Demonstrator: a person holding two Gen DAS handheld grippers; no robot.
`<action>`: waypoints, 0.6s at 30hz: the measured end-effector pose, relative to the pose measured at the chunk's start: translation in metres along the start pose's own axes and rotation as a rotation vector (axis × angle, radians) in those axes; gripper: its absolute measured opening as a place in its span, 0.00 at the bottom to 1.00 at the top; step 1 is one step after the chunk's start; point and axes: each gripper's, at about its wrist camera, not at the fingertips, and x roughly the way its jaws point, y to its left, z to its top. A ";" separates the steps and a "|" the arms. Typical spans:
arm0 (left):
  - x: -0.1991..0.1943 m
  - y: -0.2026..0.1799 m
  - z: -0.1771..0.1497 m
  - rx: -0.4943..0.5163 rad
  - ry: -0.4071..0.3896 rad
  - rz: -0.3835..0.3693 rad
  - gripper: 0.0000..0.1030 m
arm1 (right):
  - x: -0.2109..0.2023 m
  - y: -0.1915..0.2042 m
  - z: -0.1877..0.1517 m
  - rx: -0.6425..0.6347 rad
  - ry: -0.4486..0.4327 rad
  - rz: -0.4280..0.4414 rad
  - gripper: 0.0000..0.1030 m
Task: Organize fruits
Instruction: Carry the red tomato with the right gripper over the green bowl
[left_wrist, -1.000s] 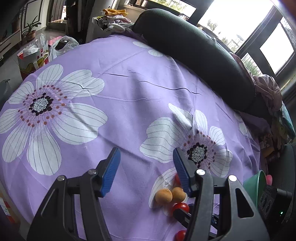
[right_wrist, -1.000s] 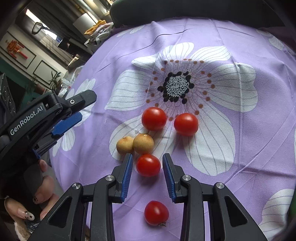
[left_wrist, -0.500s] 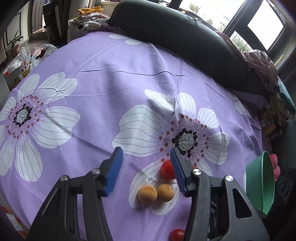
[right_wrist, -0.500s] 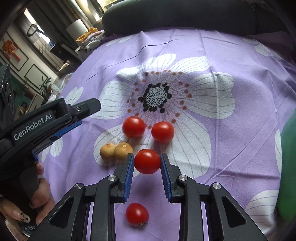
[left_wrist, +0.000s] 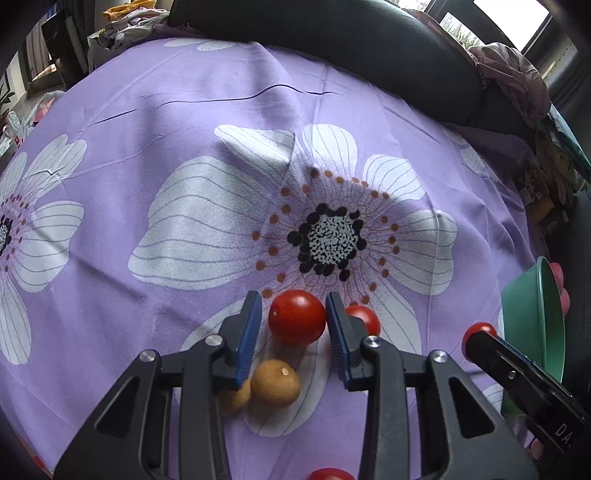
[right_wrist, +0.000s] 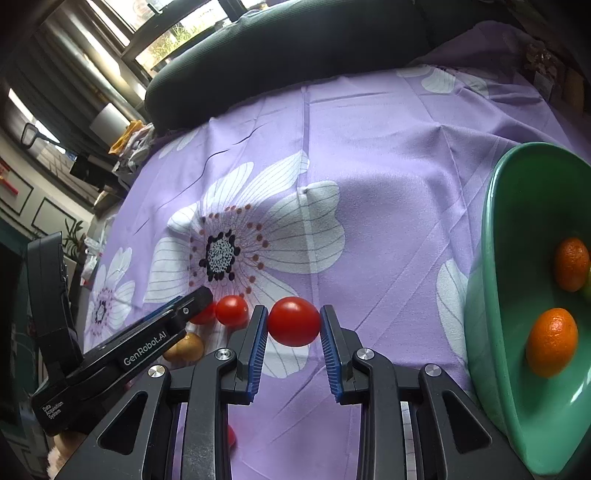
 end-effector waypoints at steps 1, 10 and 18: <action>0.001 -0.001 -0.001 0.009 -0.004 0.012 0.30 | -0.001 -0.001 0.001 0.005 -0.002 0.006 0.29; -0.005 -0.003 -0.007 0.004 -0.038 0.020 0.31 | -0.008 -0.008 0.004 0.026 -0.025 -0.001 0.29; -0.062 -0.029 -0.018 0.043 -0.200 -0.063 0.30 | -0.037 -0.017 0.007 0.043 -0.115 -0.034 0.29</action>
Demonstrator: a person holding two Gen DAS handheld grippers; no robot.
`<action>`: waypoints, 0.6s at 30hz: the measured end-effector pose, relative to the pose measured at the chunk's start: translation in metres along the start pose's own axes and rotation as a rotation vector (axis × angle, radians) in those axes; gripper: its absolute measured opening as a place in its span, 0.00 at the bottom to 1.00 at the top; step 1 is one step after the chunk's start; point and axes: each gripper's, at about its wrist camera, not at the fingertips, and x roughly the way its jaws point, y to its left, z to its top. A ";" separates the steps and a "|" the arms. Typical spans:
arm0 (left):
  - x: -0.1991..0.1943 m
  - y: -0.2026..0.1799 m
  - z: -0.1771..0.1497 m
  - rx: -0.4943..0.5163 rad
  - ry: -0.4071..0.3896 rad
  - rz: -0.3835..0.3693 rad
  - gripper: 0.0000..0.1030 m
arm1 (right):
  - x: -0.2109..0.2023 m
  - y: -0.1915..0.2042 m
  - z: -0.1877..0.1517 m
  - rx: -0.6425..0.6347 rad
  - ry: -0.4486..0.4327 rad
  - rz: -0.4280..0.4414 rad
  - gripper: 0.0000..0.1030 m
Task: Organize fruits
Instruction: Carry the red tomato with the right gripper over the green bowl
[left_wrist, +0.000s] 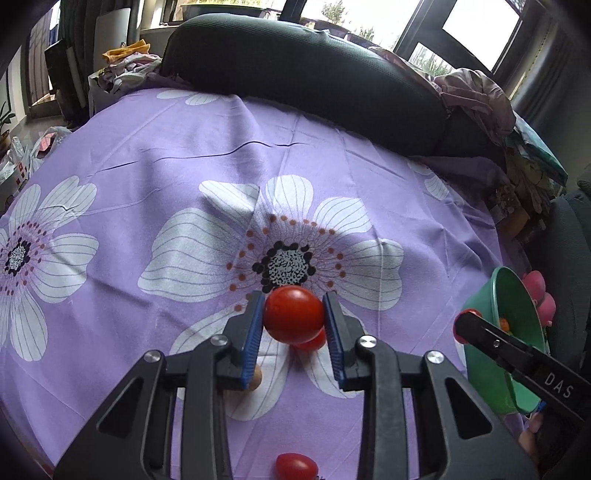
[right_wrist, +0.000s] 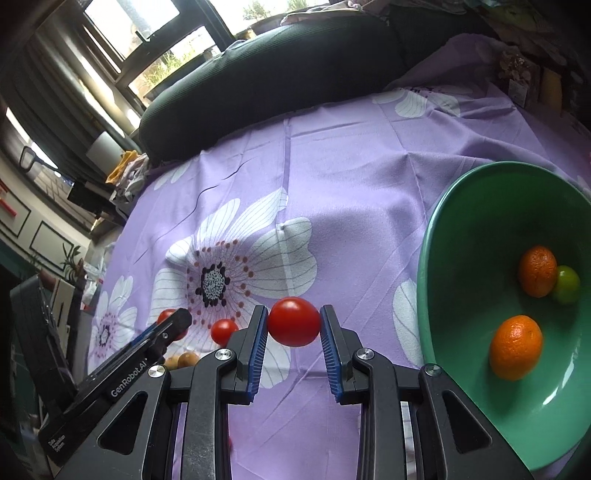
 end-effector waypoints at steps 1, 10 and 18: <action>-0.007 -0.007 0.000 0.014 -0.021 -0.017 0.30 | -0.005 -0.001 0.001 0.001 -0.018 -0.012 0.29; -0.042 -0.074 -0.003 0.175 -0.120 -0.143 0.30 | -0.059 -0.030 0.010 0.057 -0.191 -0.079 0.29; -0.035 -0.148 -0.028 0.360 -0.062 -0.290 0.31 | -0.099 -0.081 0.011 0.170 -0.300 -0.170 0.29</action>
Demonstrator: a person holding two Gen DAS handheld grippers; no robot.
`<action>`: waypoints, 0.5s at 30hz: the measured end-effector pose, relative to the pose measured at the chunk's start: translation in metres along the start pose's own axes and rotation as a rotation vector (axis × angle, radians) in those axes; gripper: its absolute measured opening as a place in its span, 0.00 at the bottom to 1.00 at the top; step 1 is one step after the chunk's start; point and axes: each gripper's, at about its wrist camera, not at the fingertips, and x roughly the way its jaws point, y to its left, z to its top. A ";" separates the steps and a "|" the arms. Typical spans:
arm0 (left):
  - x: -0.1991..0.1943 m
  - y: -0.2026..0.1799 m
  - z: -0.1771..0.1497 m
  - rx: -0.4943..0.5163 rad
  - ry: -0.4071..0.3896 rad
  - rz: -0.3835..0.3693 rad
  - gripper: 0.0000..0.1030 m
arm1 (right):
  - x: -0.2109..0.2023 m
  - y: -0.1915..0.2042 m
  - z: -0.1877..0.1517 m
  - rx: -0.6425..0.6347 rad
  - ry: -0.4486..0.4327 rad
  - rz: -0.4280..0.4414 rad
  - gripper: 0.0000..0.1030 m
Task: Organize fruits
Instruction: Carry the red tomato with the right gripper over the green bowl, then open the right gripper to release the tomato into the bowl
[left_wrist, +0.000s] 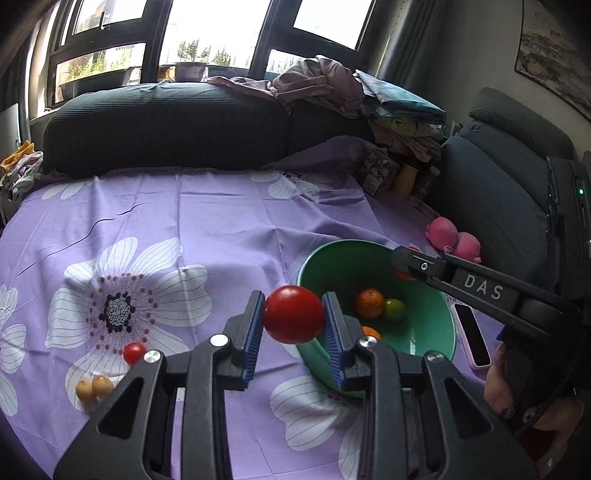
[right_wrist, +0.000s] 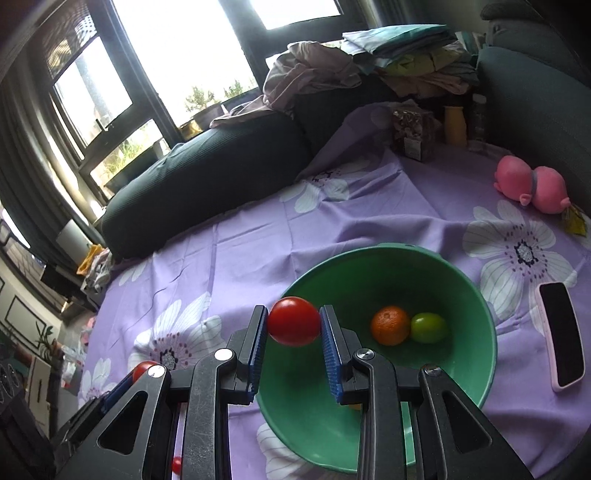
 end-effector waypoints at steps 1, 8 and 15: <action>0.005 -0.006 -0.001 0.008 0.024 -0.022 0.31 | -0.002 -0.007 0.001 0.012 -0.006 -0.012 0.29; 0.038 -0.046 -0.011 0.073 0.120 -0.091 0.31 | -0.001 -0.048 0.003 0.084 0.012 -0.044 0.29; 0.055 -0.060 -0.014 0.074 0.171 -0.128 0.31 | 0.008 -0.061 0.001 0.097 0.054 -0.090 0.29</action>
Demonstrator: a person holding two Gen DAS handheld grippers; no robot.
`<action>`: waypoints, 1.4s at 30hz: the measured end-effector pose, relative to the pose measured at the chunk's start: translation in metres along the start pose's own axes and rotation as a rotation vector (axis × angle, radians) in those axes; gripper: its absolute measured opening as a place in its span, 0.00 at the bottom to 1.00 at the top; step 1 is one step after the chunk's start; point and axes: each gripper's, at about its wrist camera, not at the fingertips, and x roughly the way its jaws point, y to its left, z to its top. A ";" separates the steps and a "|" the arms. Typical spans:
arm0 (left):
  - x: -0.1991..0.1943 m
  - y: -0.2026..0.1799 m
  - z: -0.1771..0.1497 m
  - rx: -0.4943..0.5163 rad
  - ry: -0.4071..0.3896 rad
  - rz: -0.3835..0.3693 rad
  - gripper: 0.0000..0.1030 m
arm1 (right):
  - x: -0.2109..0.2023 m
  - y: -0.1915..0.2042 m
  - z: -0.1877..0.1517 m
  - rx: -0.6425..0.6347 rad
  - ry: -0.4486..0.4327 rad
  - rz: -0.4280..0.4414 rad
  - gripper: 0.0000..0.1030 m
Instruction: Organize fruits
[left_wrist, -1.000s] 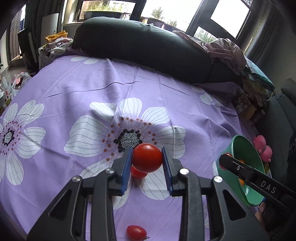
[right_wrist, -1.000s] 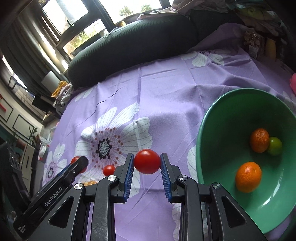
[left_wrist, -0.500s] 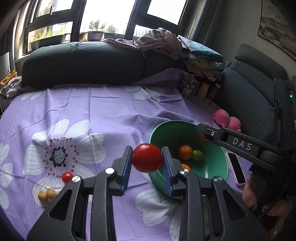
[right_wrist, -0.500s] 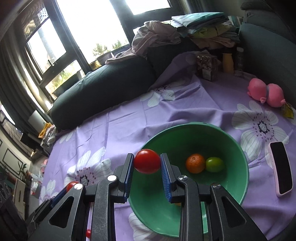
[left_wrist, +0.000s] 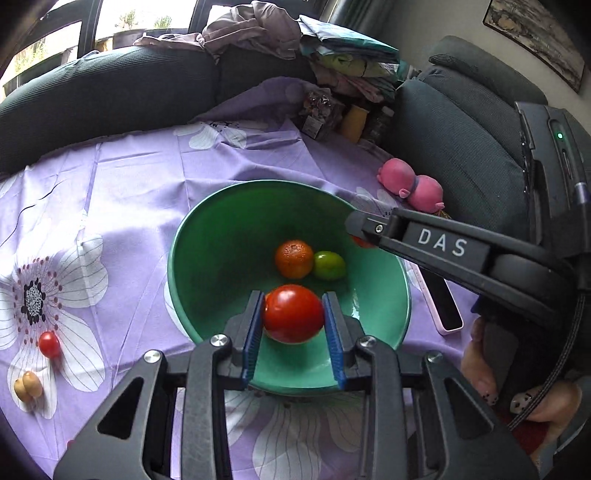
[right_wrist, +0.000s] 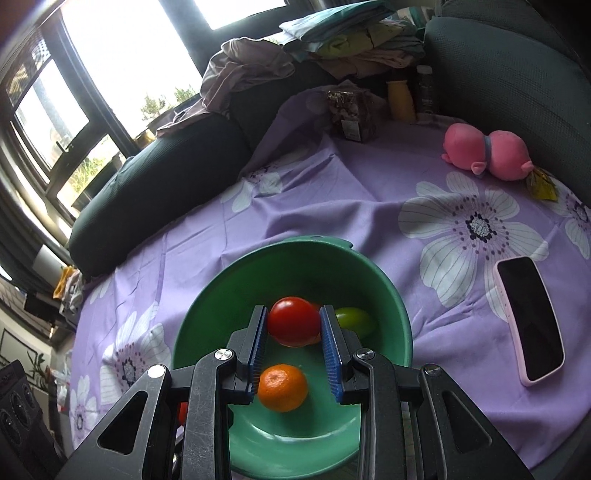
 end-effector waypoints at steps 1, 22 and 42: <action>0.001 -0.001 0.000 0.004 0.001 0.002 0.31 | 0.001 -0.002 0.000 0.006 0.004 -0.009 0.29; -0.083 0.075 -0.049 -0.209 -0.040 0.168 0.54 | -0.004 0.033 -0.004 -0.067 0.018 0.090 0.42; -0.115 0.137 -0.104 -0.371 -0.012 0.304 0.52 | 0.008 0.132 -0.035 -0.316 0.061 0.156 0.42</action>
